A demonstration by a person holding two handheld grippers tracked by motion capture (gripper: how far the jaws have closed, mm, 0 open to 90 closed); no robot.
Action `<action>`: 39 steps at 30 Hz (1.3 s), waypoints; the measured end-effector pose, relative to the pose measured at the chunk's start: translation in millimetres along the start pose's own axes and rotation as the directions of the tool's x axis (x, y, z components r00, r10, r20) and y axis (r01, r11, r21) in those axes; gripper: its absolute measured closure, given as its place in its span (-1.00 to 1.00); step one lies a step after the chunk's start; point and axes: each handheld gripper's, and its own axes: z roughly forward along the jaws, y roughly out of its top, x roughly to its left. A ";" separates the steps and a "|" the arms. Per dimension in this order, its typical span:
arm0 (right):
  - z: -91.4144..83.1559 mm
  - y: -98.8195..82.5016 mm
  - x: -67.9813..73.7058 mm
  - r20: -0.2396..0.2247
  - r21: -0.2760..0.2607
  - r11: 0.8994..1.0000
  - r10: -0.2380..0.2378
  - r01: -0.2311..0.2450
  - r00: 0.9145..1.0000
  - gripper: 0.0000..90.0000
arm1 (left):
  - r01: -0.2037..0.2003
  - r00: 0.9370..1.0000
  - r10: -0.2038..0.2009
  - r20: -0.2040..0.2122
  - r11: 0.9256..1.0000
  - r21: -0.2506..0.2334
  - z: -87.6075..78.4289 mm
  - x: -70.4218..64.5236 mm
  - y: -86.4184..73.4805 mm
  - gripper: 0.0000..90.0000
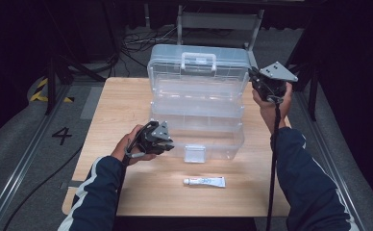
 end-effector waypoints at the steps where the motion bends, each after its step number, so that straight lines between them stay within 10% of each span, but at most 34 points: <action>1: -0.4 -0.2 -0.3 -0.001 -0.001 1.000 -0.001 0.001 1.000 0.89 | 0.002 1.000 -0.002 -0.005 1.000 0.001 -0.1 0.1 -0.6 0.70; 39: 53.2 16.3 -23.7 -0.046 0.107 0.992 0.075 -0.070 0.996 0.89 | 0.019 1.000 -0.019 -0.007 0.999 -0.033 0.0 -0.7 -4.9 0.68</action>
